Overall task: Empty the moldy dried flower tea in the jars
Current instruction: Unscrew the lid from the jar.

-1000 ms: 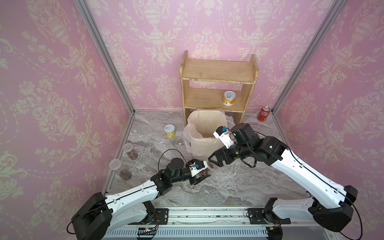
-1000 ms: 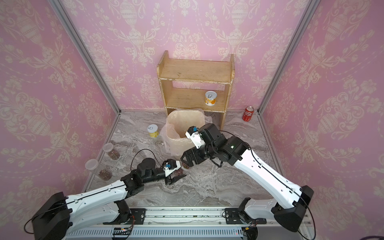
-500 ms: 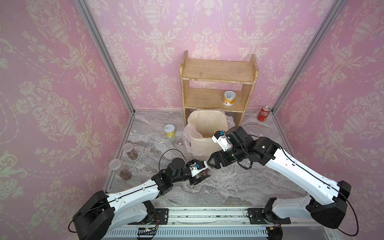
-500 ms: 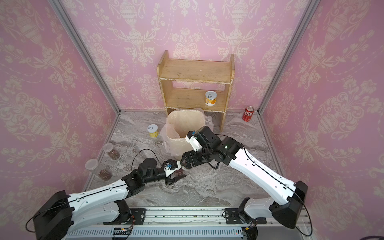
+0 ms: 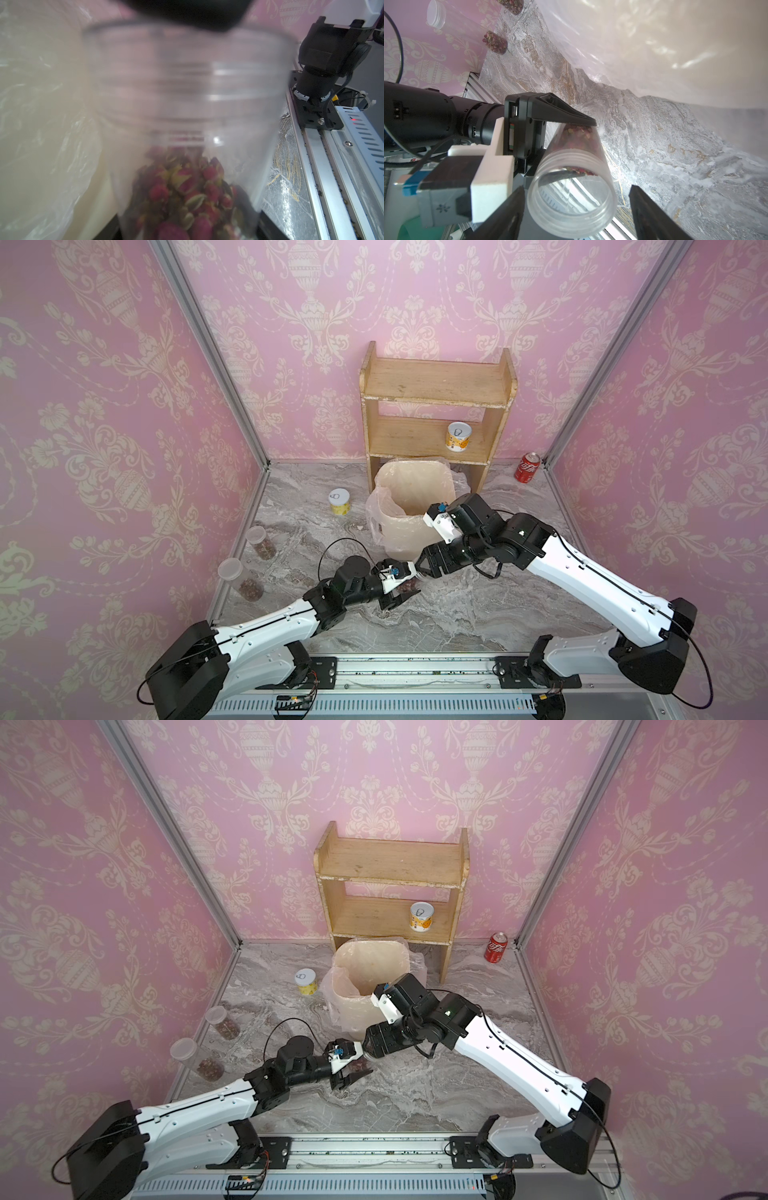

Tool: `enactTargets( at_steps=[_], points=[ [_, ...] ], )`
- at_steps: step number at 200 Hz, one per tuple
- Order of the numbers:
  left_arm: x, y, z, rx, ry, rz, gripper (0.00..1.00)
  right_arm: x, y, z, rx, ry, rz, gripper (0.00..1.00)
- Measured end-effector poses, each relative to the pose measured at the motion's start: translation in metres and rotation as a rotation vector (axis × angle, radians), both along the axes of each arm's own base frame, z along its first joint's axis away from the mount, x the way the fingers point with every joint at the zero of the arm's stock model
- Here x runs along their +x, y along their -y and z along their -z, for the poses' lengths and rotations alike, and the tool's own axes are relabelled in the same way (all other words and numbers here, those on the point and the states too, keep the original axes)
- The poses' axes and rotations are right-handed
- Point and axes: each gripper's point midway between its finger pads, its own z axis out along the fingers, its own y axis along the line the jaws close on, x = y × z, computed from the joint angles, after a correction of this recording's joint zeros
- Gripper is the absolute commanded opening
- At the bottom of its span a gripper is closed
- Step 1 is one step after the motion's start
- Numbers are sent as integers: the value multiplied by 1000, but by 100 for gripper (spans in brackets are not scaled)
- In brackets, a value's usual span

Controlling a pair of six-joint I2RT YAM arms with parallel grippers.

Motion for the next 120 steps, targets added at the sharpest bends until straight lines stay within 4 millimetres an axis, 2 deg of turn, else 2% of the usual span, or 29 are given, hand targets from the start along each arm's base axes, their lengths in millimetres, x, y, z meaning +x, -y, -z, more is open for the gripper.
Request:
enactTargets(
  at_steps=[82,120],
  points=[
    [0,0,0,0,0,0,31,-2,-3,4,-5,-14,-12,77],
    [0,0,0,1,-1,-1,31,-4,-7,8,-10,-24,-36,63]
  ],
)
